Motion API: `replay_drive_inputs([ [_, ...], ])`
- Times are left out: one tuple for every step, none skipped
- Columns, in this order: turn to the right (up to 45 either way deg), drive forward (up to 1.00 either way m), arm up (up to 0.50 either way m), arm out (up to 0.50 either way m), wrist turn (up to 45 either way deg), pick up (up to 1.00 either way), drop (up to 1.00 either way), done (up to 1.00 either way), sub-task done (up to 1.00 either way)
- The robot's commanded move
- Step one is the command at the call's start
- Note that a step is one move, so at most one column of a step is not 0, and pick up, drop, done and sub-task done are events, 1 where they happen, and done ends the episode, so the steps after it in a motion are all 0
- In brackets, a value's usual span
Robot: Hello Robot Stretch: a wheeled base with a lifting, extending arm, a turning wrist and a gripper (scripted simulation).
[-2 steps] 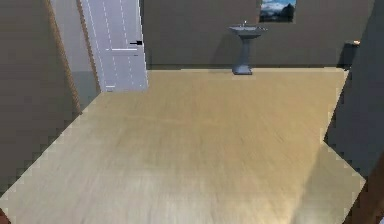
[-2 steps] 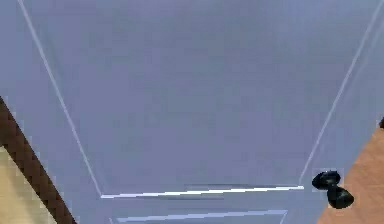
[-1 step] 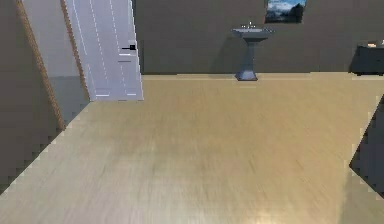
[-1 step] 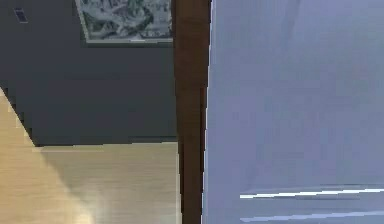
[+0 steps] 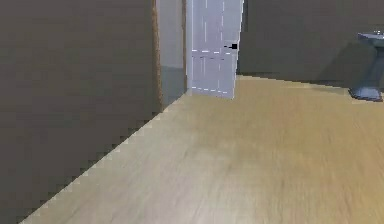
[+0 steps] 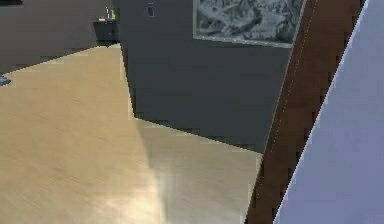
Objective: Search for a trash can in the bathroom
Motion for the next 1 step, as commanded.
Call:
replay_drive_inputs([
  [0.0,1.0,0.0,0.0,0.0,0.0,0.0,0.0,0.0],
])
